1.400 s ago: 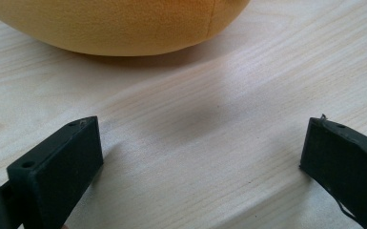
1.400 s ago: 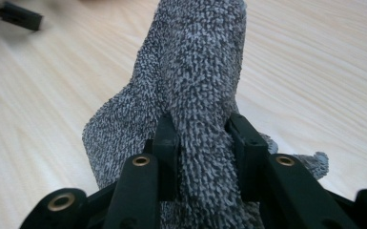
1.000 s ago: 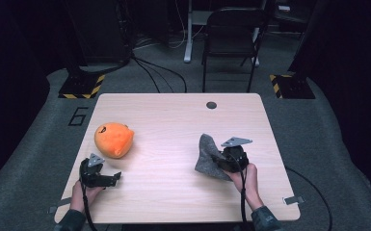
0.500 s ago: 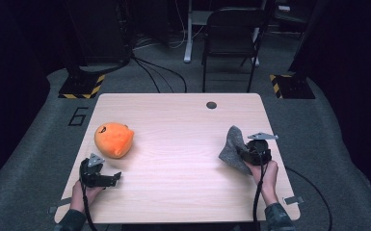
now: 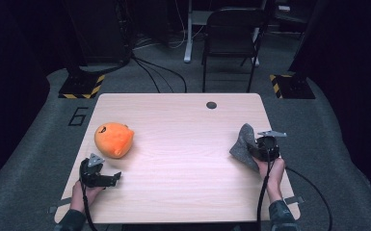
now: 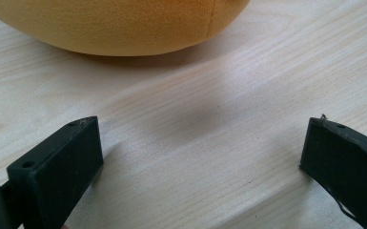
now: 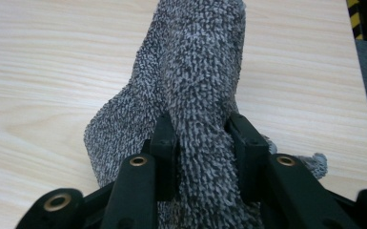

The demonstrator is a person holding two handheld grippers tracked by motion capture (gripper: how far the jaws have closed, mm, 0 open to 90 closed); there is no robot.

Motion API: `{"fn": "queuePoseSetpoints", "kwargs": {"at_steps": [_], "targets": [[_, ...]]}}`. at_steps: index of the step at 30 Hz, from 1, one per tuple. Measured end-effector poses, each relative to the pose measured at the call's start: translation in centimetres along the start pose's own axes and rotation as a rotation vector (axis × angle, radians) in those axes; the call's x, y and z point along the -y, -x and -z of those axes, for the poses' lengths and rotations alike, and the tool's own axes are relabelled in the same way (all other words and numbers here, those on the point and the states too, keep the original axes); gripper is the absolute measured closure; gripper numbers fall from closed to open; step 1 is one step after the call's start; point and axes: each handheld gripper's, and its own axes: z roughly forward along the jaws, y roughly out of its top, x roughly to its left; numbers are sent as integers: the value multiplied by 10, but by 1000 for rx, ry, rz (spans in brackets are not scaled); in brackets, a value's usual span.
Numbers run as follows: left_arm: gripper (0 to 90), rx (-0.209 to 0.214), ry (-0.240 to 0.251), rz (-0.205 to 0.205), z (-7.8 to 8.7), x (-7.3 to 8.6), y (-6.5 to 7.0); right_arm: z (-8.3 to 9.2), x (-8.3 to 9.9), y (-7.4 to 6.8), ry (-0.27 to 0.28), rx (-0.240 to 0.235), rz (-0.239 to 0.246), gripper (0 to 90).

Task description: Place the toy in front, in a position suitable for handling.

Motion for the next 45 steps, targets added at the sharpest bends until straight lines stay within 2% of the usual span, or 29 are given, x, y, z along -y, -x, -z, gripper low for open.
{"fn": "queuePoseSetpoints", "kwargs": {"at_steps": [6,9,11,14,16,18,23,26,31,35,36,39,42,45], "targets": [[1,0,0,0,0,0,0,-5,4,16,-7,45,-40,647],[1,-1,3,0,0,0,0,-10,7,20,-27,71,-72,533],[1,3,-2,0,0,0,0,-14,9,22,-42,89,-81,384],[1,2,-3,-1,0,0,0,-13,9,23,-35,100,-88,235],[1,3,-4,0,0,0,0,-10,8,21,-23,99,-84,182],[0,-1,1,1,0,0,0,-6,7,20,-9,81,-66,150],[1,-1,3,3,0,0,0,6,6,14,0,29,-57,101],[1,-2,4,3,0,0,0,16,9,10,10,-16,-26,75],[1,-1,4,3,0,0,0,34,15,2,44,-111,-50,58],[1,-4,2,3,0,0,0,41,18,-7,45,-134,-30,56],[2,-6,-6,5,1,0,1,45,23,-13,45,-149,-16,59],[1,-14,-8,10,1,0,1,50,32,-22,37,-160,11,63],[2,-34,1,31,1,1,3,54,42,-28,18,-164,44,63],[3,-33,2,27,1,1,3,59,51,-29,0,-157,67,63]]}}
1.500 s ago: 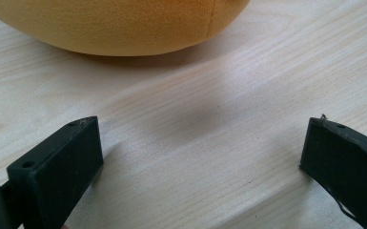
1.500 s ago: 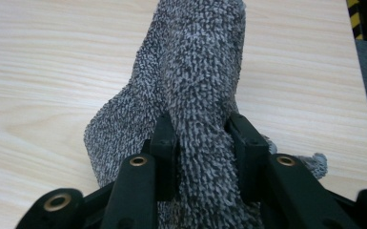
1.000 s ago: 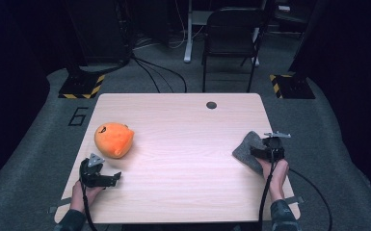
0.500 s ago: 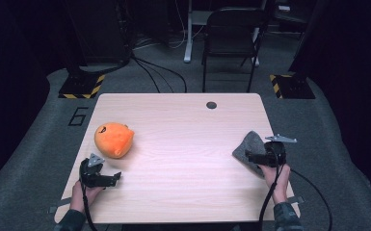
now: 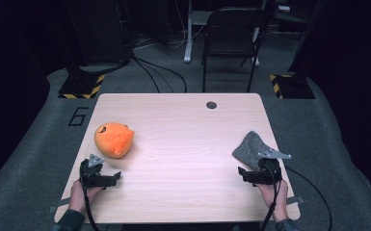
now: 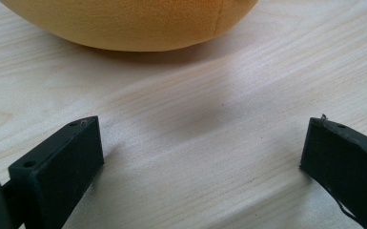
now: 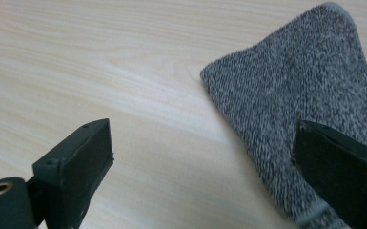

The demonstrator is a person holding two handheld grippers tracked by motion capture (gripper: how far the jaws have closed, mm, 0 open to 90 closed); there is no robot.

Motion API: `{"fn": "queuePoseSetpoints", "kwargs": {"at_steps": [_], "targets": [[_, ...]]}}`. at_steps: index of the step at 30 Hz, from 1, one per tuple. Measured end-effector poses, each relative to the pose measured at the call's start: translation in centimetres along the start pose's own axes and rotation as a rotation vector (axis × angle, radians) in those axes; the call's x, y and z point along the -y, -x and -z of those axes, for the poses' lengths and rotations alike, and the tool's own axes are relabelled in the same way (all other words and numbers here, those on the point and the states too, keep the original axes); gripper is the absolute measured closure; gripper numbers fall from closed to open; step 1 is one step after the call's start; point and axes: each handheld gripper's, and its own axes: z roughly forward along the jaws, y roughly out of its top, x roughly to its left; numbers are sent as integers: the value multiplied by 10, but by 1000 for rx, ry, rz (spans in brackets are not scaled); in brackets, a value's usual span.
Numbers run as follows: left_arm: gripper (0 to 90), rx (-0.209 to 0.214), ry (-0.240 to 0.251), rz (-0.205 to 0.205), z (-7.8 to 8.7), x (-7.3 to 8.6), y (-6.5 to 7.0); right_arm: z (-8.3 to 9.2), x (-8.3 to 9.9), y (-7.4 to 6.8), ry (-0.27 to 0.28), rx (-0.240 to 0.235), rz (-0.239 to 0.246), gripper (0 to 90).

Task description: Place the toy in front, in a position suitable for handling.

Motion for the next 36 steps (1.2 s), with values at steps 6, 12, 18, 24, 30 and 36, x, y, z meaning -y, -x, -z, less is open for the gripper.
{"fn": "queuePoseSetpoints", "kwargs": {"at_steps": [6,12,18,24,30,36], "targets": [[10,-5,-22,6,3,0,-2,6,12,4,-13,12,13,63],[6,27,-31,17,17,-7,-1,6,12,7,-18,15,19,63],[2,33,56,33,48,-29,5,6,8,3,-14,13,39,62],[10,26,89,77,62,-51,1,2,6,0,-26,7,39,62],[0,9,116,127,64,-75,-6,2,5,0,-25,7,46,62],[0,-12,118,154,56,-97,-12,2,4,0,-28,5,48,62]]}}
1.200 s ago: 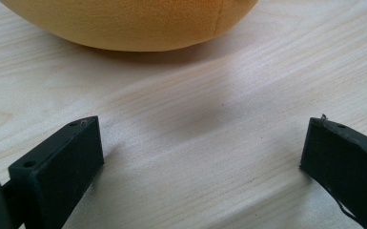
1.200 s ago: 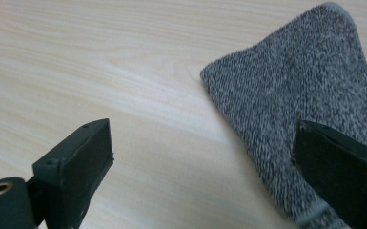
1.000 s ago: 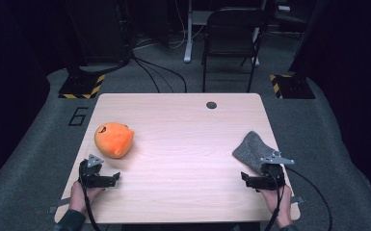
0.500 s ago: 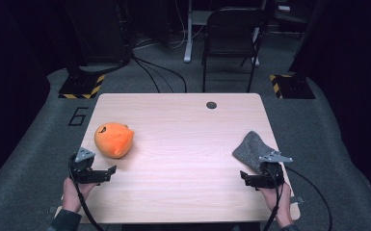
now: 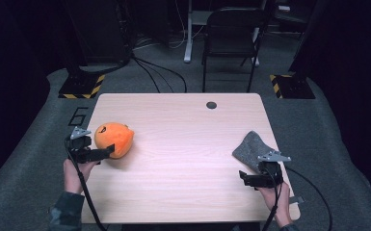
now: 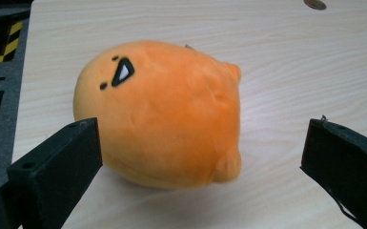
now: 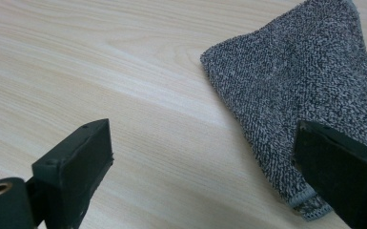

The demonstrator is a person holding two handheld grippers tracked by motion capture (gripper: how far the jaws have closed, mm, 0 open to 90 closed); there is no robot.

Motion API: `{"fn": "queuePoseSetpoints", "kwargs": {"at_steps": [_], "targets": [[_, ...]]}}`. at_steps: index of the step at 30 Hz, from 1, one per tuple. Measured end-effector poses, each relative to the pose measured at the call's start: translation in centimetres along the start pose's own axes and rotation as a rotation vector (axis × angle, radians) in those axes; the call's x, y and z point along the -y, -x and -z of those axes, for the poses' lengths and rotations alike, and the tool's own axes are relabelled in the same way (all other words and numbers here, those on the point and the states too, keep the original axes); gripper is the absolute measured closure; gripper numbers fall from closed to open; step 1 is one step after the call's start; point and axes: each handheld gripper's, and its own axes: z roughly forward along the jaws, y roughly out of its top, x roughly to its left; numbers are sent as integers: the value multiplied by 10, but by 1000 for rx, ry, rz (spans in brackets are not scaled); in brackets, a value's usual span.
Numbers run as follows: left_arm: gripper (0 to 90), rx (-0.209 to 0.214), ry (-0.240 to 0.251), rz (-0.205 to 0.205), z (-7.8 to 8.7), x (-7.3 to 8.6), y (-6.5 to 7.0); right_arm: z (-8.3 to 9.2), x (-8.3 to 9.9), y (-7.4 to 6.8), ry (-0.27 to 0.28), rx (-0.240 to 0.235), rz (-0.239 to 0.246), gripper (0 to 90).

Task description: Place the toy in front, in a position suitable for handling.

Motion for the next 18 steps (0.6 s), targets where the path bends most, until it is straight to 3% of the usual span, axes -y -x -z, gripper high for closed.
{"fn": "queuePoseSetpoints", "kwargs": {"at_steps": [10,18], "targets": [[0,-62,-50,31,-31,-24,-7,0,0,0,-2,2,-8,61],[0,-77,-92,71,-52,-35,-14,0,0,2,-1,3,-13,61]]}}
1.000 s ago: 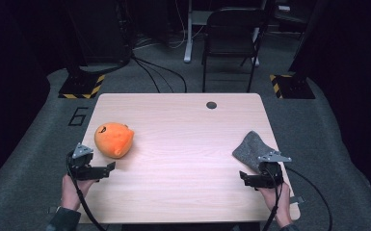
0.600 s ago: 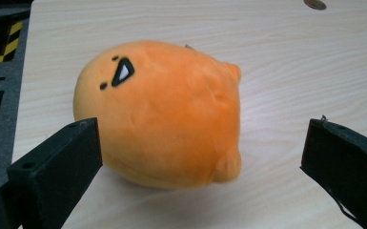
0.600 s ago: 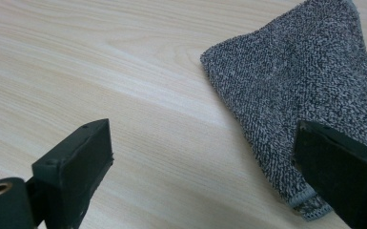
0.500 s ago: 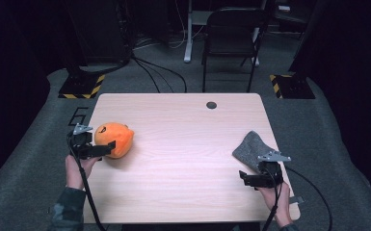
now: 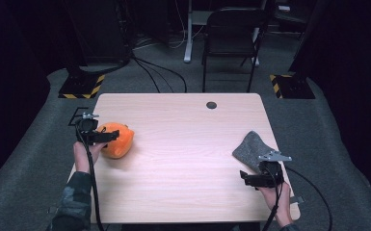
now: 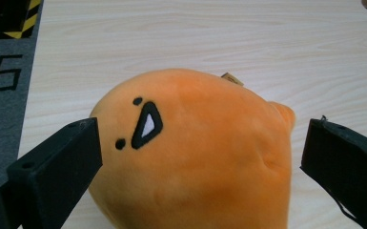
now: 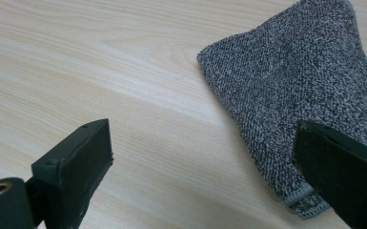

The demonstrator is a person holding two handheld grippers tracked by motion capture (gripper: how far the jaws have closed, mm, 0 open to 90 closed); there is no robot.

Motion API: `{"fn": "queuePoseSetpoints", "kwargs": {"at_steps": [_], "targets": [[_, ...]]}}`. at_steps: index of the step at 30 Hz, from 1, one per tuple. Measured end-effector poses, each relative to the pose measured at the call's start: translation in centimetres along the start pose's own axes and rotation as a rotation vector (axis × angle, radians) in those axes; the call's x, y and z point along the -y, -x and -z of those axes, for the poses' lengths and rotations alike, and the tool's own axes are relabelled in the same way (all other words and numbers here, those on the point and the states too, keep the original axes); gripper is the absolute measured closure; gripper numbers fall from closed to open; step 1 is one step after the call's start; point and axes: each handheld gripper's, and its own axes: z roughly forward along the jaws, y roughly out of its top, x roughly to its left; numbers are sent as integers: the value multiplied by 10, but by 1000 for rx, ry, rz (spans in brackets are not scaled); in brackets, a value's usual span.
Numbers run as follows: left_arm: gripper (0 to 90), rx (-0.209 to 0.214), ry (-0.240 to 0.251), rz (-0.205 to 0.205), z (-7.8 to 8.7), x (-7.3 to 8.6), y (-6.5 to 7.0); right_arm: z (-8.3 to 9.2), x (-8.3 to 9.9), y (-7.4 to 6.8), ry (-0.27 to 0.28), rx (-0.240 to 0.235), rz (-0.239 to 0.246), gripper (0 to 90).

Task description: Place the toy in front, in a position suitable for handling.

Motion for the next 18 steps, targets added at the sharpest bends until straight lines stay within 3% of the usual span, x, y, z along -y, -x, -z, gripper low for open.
{"fn": "queuePoseSetpoints", "kwargs": {"at_steps": [6,10,13,18], "targets": [[3,-17,-66,19,-21,2,-6,-1,0,-1,0,-7,4,60],[17,-19,-79,39,-31,9,-8,-2,0,-1,-4,-9,10,60],[105,-32,-80,34,-34,13,-6,-1,0,-1,-6,-8,5,60],[323,-78,-59,-29,-39,23,1,-2,0,-1,-8,-9,5,61]]}}
